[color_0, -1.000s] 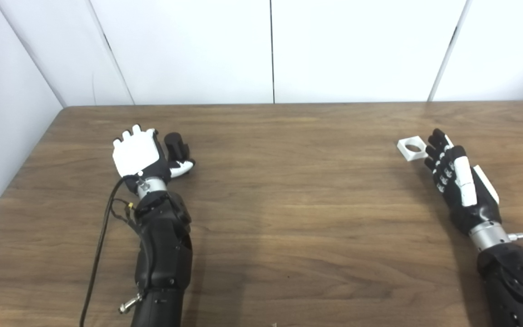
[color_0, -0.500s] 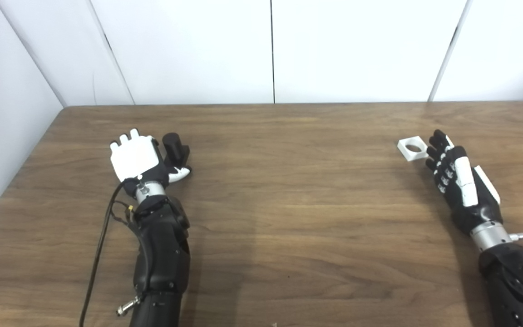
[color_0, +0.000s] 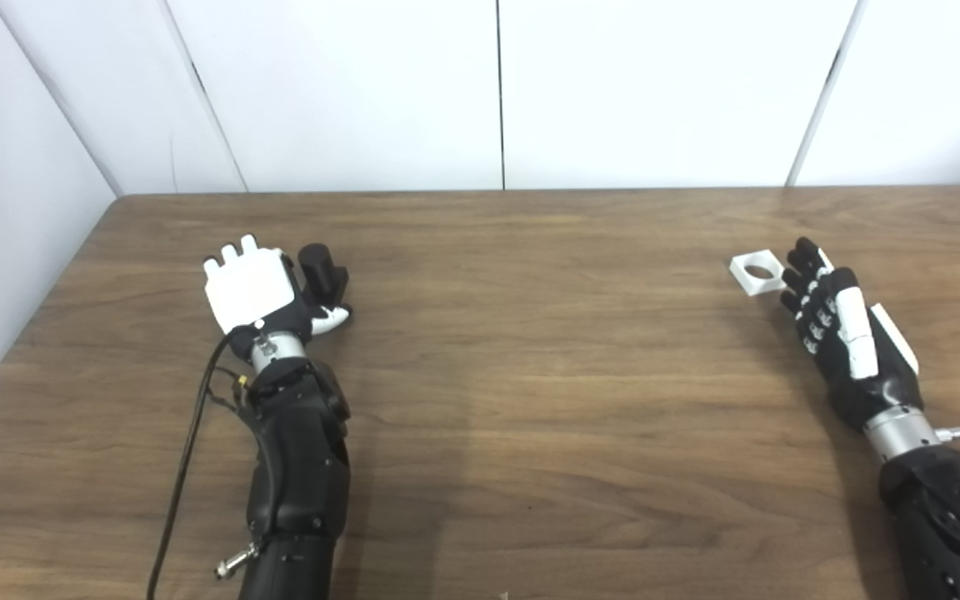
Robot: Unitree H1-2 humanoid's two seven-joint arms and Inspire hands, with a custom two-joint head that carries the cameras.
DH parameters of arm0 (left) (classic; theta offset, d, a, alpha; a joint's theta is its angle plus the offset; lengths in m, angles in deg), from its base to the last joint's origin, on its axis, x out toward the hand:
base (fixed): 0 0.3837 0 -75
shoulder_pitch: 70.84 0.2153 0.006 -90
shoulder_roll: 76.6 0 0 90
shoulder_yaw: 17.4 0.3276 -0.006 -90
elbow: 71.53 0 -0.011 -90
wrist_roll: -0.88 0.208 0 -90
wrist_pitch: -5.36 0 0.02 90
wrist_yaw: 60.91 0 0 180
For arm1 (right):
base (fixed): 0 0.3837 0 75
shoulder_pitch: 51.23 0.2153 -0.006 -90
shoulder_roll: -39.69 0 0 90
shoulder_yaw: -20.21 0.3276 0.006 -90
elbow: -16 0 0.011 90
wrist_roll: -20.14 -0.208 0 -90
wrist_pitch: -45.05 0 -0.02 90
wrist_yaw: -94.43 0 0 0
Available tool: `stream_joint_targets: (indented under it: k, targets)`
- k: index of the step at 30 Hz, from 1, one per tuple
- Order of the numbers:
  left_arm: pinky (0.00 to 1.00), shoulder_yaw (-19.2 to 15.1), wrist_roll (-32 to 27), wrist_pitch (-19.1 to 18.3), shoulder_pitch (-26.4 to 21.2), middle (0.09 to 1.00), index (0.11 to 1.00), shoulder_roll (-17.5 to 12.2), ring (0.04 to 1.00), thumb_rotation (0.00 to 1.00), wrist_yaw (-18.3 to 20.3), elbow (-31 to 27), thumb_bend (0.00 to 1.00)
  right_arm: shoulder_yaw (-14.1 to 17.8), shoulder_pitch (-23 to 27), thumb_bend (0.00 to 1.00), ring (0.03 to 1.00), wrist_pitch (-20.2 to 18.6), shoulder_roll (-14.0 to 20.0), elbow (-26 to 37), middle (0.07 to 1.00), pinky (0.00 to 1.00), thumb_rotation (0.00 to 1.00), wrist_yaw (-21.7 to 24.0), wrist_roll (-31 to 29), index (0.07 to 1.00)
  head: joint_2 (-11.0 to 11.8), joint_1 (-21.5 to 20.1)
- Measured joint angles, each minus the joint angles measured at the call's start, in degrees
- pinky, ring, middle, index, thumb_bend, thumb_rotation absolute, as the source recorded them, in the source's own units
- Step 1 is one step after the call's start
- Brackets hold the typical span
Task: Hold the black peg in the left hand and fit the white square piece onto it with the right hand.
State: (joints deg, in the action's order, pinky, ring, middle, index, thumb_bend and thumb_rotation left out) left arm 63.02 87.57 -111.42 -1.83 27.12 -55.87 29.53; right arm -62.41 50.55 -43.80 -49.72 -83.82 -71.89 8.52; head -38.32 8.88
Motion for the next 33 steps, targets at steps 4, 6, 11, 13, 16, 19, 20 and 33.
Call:
stream_joint_targets:
  k: [4,6,11,13,16,19,20,33]
  targets:
    - [1.0,0.3,-0.4,0.0,0.0,0.994,0.743,0.0,1.0,0.4,-0.3,0.3,0.75,0.0,0.0,0.57,1.0,0.0,0.0,0.0,1.0,1.0,1.0,0.0,0.0,1.0,0.1,-0.2]
    - [1.0,0.5,-0.6,0.0,0.0,0.991,0.737,0.0,1.0,0.4,-0.4,0.5,0.74,0.0,0.0,0.58,1.0,-0.1,0.0,0.0,1.0,1.0,1.0,0.0,0.0,1.0,0.1,-0.2]
    - [1.0,0.7,-1.2,0.0,-0.4,0.982,0.733,-0.2,1.0,0.41,-1.5,2.0,0.74,0.0,-0.1,0.57,1.0,-0.1,0.2,0.0,1.0,1.0,1.0,0.0,0.0,1.0,0.2,-0.1]
    - [1.0,0.8,-1.3,0.0,-0.7,0.983,0.742,-0.2,1.0,0.41,-2.0,2.5,0.74,0.0,-0.1,0.56,1.0,-0.2,0.2,0.1,1.0,1.0,1.0,0.0,-0.1,1.0,0.1,-0.2]
    - [1.0,0.7,-1.3,0.0,-0.8,0.984,0.746,-0.2,1.0,0.4,-2.0,2.6,0.74,0.0,-0.1,0.56,1.0,-0.2,0.2,0.1,1.0,1.0,1.0,0.0,0.0,1.0,0.3,-0.3]
    - [1.0,0.2,-1.4,0.0,-1.2,0.982,0.745,0.1,1.0,0.39,-2.1,2.9,0.74,0.0,-0.3,0.57,1.0,-0.2,0.4,0.2,1.0,1.0,1.0,0.0,0.0,1.0,0.3,-0.4]
    - [1.0,0.2,-1.4,0.0,-1.3,0.982,0.743,0.1,1.0,0.39,-2.2,3.1,0.74,0.0,-0.3,0.57,1.0,-0.2,0.4,0.2,1.0,1.0,1.0,0.0,0.0,1.0,0.4,-0.4]
    - [1.0,0.5,-3.1,0.1,-1.8,0.959,0.717,0.4,1.0,0.28,-3.6,4.8,0.71,0.0,-0.5,0.57,1.0,-0.2,0.7,0.3,1.0,1.0,1.0,0.1,-0.3,1.0,0.6,-0.4]
